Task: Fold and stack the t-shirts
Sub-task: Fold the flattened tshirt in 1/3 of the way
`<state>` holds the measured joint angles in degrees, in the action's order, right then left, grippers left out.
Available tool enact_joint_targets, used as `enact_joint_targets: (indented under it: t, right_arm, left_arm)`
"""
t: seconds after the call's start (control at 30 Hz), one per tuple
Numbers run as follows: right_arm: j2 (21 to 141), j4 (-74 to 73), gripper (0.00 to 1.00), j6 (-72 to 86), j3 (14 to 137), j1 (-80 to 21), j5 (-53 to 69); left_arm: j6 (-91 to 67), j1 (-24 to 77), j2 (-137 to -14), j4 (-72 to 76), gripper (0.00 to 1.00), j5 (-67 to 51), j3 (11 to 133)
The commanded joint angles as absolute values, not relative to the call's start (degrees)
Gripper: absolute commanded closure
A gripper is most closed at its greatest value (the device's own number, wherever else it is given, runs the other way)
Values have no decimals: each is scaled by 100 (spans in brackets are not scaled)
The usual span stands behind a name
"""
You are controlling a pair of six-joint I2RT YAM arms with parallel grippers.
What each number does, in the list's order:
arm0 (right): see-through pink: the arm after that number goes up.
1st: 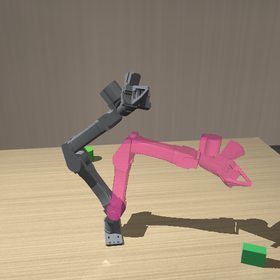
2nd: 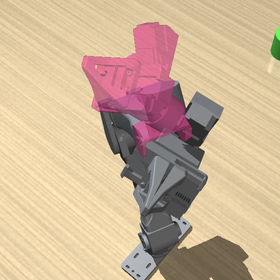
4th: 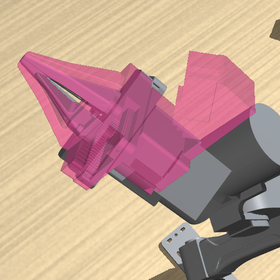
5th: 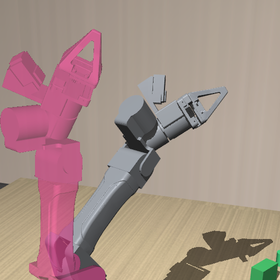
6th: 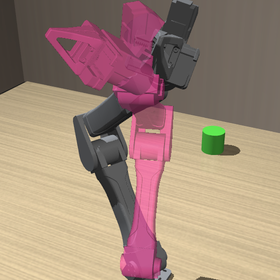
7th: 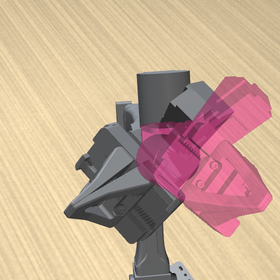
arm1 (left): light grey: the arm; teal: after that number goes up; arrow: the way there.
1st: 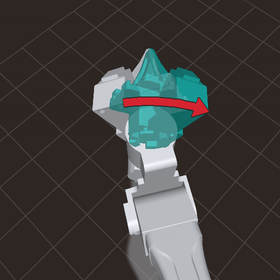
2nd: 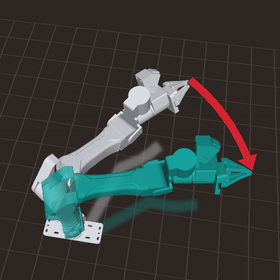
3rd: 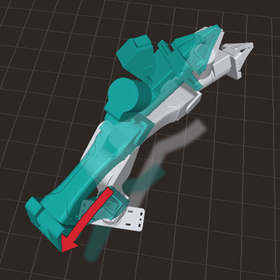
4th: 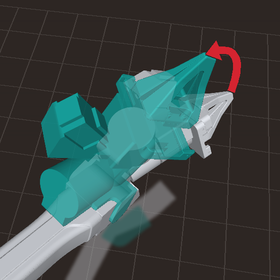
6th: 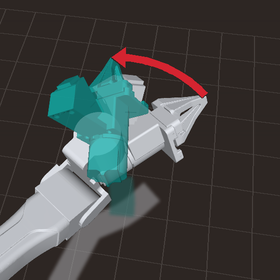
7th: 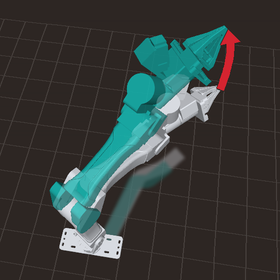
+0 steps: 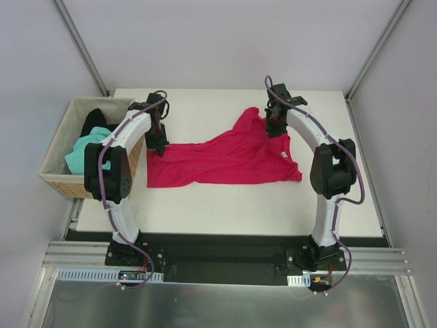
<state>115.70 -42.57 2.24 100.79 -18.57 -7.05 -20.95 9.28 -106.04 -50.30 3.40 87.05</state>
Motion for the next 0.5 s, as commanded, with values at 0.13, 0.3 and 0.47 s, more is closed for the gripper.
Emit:
enact_joint_targets:
  t: [0.13,0.3,0.47]
  right_arm:
    - [11935,-4324,99,53,10863,-1863,-97]
    - [12286,-4324,99,35,11109,-1872,403]
    - [12638,-4272,99,35,11364,-1872,852]
  left_arm:
    - [-1986,984,-11214,-4948,100,246,9527]
    - [-1969,984,-11347,-4957,100,246,9817]
    - [-1890,976,-11294,-4992,100,264,9975]
